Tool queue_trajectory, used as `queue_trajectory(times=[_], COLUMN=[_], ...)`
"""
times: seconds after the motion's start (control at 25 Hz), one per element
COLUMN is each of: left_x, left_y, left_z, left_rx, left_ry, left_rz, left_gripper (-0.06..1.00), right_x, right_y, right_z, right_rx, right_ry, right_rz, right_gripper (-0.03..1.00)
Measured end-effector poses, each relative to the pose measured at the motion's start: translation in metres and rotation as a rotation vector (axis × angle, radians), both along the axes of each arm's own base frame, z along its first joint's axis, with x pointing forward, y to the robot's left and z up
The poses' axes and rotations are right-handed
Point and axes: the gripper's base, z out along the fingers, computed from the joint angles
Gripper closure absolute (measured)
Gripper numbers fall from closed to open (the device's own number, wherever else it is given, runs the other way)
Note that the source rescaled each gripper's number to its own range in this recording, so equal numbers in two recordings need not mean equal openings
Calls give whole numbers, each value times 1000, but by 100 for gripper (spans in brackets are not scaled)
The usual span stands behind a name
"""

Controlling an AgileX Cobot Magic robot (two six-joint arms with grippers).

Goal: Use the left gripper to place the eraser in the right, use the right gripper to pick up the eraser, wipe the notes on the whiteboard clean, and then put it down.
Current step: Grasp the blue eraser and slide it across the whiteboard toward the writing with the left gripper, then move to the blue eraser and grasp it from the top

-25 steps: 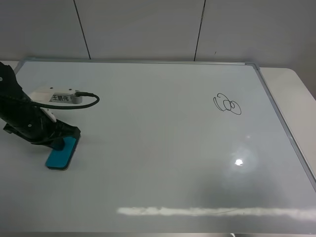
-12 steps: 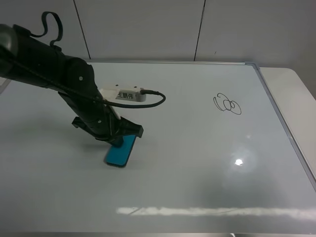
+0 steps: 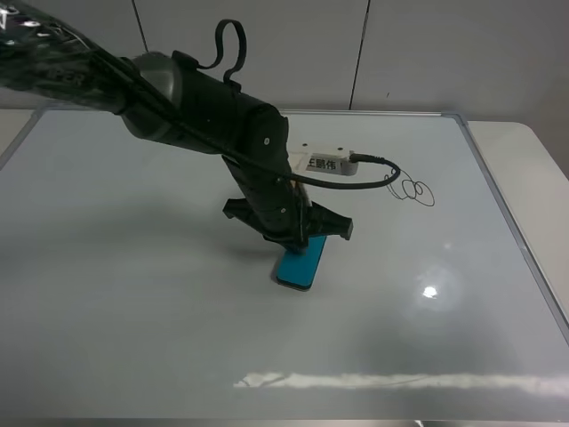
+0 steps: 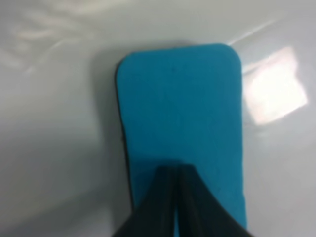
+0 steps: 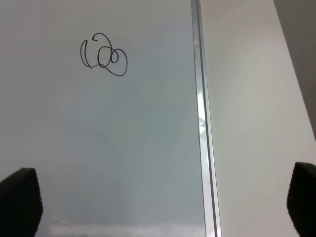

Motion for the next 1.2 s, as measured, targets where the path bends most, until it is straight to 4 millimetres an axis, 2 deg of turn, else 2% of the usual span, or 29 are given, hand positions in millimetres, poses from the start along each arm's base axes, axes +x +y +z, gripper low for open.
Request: queue_trajectory(times=[0.2, 0.48, 0.92, 1.08, 1.2], left_x=[4, 6, 5, 5, 6], left_y=[-26, -52, -49, -40, -28], left_z=[2, 9, 6, 30, 71], left_rx=[-12, -43, 53, 110, 133], left_ry=[-22, -73, -36, -76, -172], left_rz=[-15, -49, -77, -92, -69], left_gripper=[94, 94, 94, 94, 91], right_x=[0, 0, 0, 0, 0], right_y=[0, 0, 0, 0, 0], right_z=[0, 0, 0, 0, 0], right_rx=[0, 0, 0, 0, 0], right_ry=[0, 0, 0, 0, 0], right_rz=[0, 0, 0, 0, 0], right_gripper=[-3, -3, -3, -3, -3])
